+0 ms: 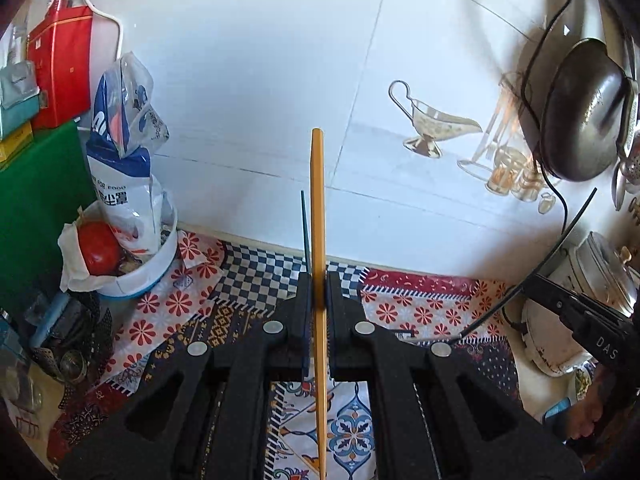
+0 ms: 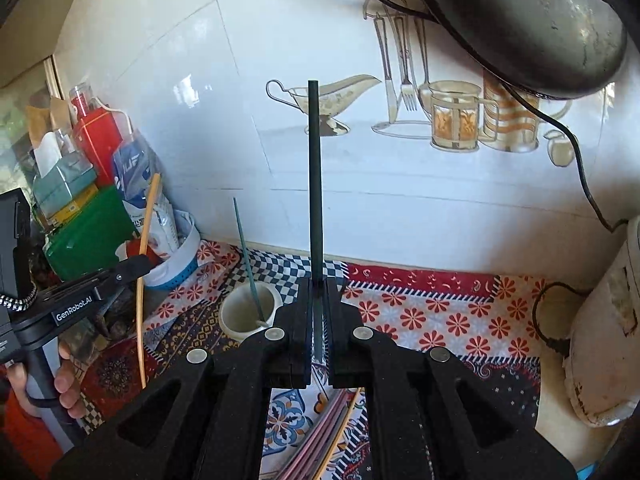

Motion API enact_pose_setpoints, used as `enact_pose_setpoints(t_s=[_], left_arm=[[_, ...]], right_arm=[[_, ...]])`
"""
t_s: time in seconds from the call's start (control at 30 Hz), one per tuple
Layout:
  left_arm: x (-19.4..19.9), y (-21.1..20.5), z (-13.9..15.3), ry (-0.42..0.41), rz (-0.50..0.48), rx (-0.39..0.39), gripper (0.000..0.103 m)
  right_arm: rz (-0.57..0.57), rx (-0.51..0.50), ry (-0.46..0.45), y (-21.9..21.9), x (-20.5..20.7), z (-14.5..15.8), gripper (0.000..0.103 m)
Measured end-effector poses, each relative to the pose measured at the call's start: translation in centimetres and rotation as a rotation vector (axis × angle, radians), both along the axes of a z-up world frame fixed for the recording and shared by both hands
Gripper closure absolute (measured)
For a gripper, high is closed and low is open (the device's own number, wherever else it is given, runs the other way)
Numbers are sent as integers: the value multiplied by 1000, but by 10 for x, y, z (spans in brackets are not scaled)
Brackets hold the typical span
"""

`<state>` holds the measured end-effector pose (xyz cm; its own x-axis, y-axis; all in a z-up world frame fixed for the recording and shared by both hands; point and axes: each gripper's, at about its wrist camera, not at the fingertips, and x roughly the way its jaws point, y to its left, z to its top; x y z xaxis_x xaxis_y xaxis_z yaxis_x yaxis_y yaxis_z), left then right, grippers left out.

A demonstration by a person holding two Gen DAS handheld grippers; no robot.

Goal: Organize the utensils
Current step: 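Lift the yellow stick with the left tool while the right tool lifts the dark green stick, then lower the yellow stick into the cup with the left tool while the right tool lowers the dark green stick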

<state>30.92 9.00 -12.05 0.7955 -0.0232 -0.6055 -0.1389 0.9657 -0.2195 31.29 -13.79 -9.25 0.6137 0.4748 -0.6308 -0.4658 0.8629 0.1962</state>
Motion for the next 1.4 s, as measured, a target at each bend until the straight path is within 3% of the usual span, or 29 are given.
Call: enact_pose_setpoints(t_s=[0.43, 0.73, 1.0, 1.23, 1.4], left_arm=[[59, 7, 2, -73, 66, 60, 98], [89, -2, -12, -109, 45, 102, 98], [102, -3, -42, -125, 33, 97, 99], [107, 0, -83, -15, 33, 97, 98], [105, -3, -97, 56, 0, 97, 98]], right_arm=[[111, 54, -47, 41, 36, 16, 99], [200, 79, 5, 66, 53, -1, 99], [252, 66, 53, 74, 62, -21, 99], [282, 5, 123, 81, 72, -49, 99], [281, -31, 178, 81, 77, -64, 99]])
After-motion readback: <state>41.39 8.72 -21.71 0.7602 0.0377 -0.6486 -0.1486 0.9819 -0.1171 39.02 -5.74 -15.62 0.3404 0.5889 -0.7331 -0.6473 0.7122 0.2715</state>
